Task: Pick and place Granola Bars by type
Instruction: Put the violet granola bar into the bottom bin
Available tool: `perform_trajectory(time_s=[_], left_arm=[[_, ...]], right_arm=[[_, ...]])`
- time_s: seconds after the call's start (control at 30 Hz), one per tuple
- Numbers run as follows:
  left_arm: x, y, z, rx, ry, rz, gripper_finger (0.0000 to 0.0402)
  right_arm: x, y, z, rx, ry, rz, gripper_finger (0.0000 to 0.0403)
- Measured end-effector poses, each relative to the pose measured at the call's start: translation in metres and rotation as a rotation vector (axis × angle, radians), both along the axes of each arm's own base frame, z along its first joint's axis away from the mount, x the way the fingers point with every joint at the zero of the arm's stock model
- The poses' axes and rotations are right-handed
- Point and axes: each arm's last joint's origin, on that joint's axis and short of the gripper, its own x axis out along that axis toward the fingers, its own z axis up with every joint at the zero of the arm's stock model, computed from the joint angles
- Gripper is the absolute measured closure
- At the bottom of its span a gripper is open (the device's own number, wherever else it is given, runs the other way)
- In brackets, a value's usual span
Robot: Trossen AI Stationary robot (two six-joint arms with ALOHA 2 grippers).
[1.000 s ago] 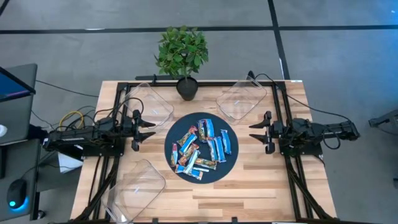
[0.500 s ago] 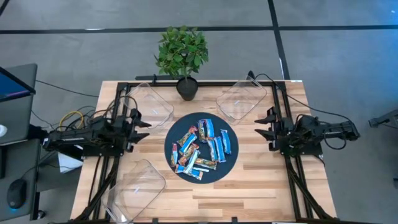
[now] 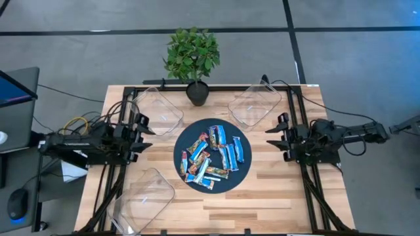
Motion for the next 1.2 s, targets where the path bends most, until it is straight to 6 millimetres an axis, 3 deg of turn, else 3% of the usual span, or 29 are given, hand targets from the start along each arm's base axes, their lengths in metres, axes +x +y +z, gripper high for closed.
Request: perform_trajectory(time_s=[0.27, 0.5, 0.7, 0.97, 1.2], left_arm=[[0.023, -0.008, 0.008, 0.246, 0.044, 0.014, 0.0224], [0.034, -0.01, 0.021, 0.277, 0.127, -0.018, 0.0224], [0.038, -0.009, 0.012, 0.396, 0.315, 0.024, 0.0224], [0.038, -0.009, 0.0, 0.497, 0.413, 0.048, 0.0224], [0.037, -0.007, -0.003, 0.516, 0.461, 0.097, 0.0224]], right_arm=[[0.037, 0.008, 0.017, 0.015, 0.147, -0.001, 0.0237], [0.083, 0.017, 0.039, -0.194, 0.241, -0.14, 0.0237], [0.125, 0.018, 0.03, -0.315, 0.44, -0.237, 0.0237], [0.167, 0.008, 0.016, -0.088, 0.805, -0.56, 0.0237], [0.195, 0.015, 0.034, 0.189, 0.989, -0.732, 0.0237]])
